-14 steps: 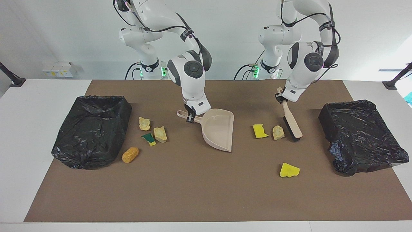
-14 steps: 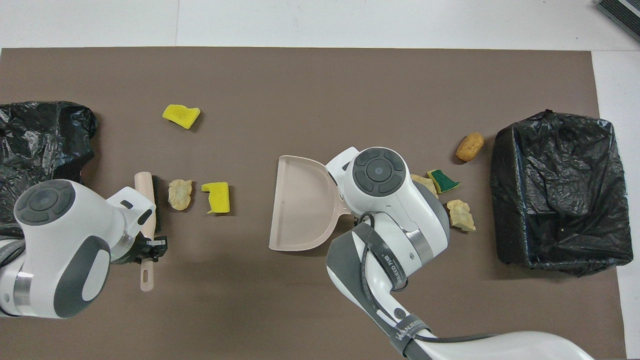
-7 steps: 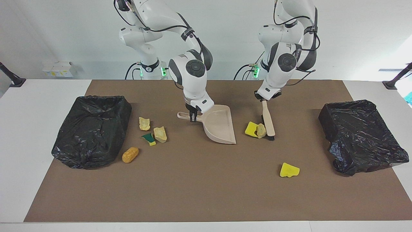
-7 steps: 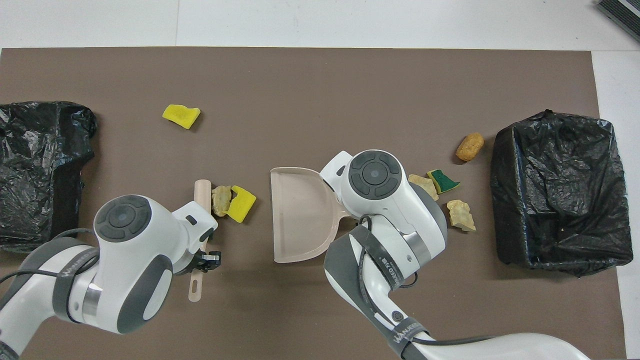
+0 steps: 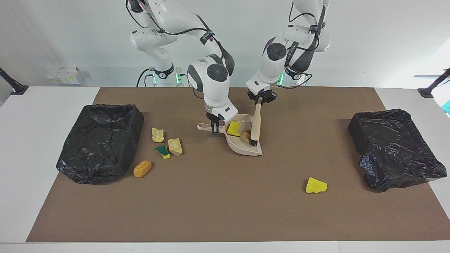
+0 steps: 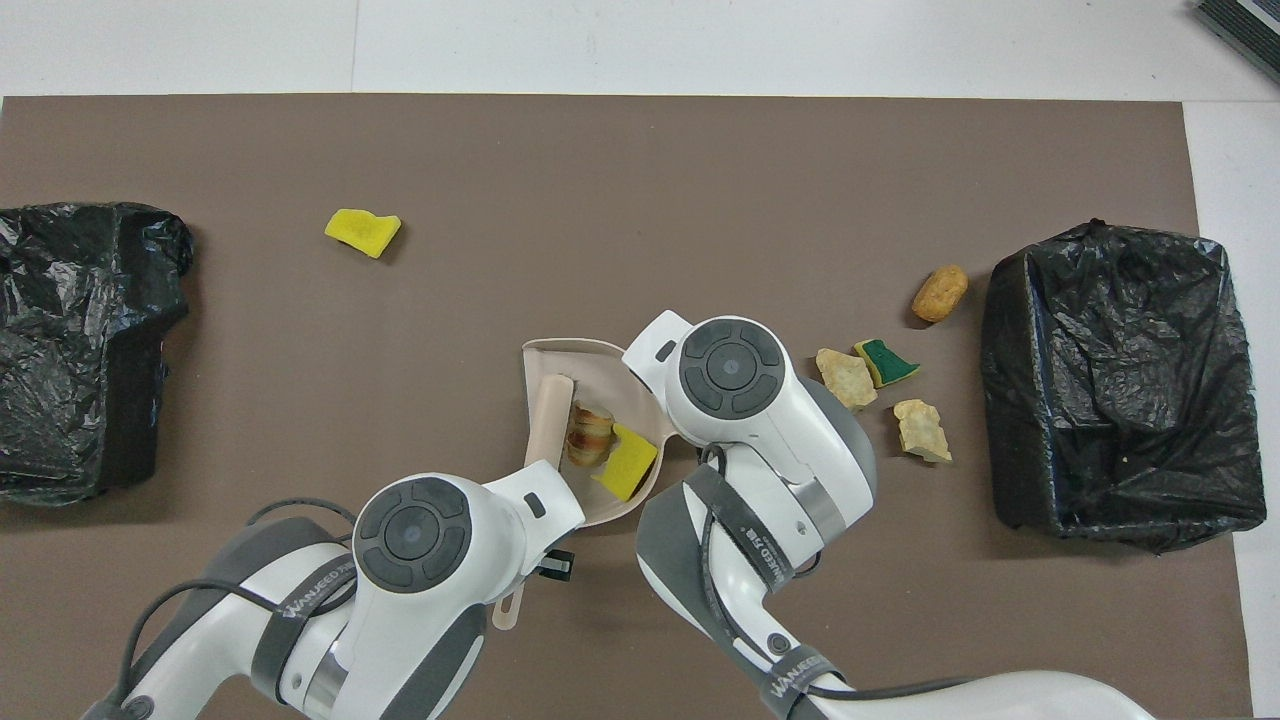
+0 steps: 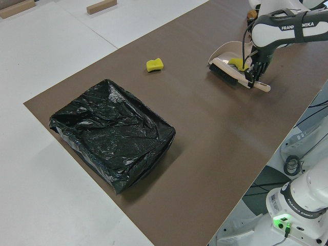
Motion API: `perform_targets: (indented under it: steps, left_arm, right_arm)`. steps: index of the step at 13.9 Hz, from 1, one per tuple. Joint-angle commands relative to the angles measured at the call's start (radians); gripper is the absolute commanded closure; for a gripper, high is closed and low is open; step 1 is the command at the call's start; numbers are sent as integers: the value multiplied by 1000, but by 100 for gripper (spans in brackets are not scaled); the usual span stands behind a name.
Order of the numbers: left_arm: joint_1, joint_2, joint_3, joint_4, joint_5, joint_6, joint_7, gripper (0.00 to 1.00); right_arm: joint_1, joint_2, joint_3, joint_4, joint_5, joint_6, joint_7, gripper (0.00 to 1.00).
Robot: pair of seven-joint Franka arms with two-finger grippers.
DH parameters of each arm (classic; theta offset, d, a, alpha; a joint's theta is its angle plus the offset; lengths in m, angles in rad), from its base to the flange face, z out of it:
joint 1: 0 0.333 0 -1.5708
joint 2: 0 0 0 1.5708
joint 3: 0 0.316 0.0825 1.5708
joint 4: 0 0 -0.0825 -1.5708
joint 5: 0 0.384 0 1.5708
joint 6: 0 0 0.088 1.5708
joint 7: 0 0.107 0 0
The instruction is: Sweep and dump trash in bin
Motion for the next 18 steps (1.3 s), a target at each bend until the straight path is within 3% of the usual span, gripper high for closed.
perform_targets:
  steps: [1, 4, 7, 11, 13, 18]
  left_arm:
    - [7, 40, 20, 76, -13, -40, 16, 100]
    - [91, 38, 24, 124, 6, -92, 22, 100]
    - [180, 43, 24, 153, 98, -100, 38, 100]
    - [310, 139, 24, 286, 147, -158, 173, 100]
    - [372, 175, 24, 322, 237, -157, 272, 100]
    - [540, 345, 23, 516, 358, -161, 562, 100]
  right_arm:
    - [8, 7, 3, -14, -15, 37, 5, 100]
    - [3, 7, 3, -13, -12, 28, 6, 100]
    - [0, 9, 3, -13, -12, 31, 6, 100]
    - [-5, 7, 3, -13, 5, -6, 21, 100]
    - [-3, 0, 3, -13, 5, -60, 72, 100]
    - [3, -3, 3, -13, 5, -81, 114, 100]
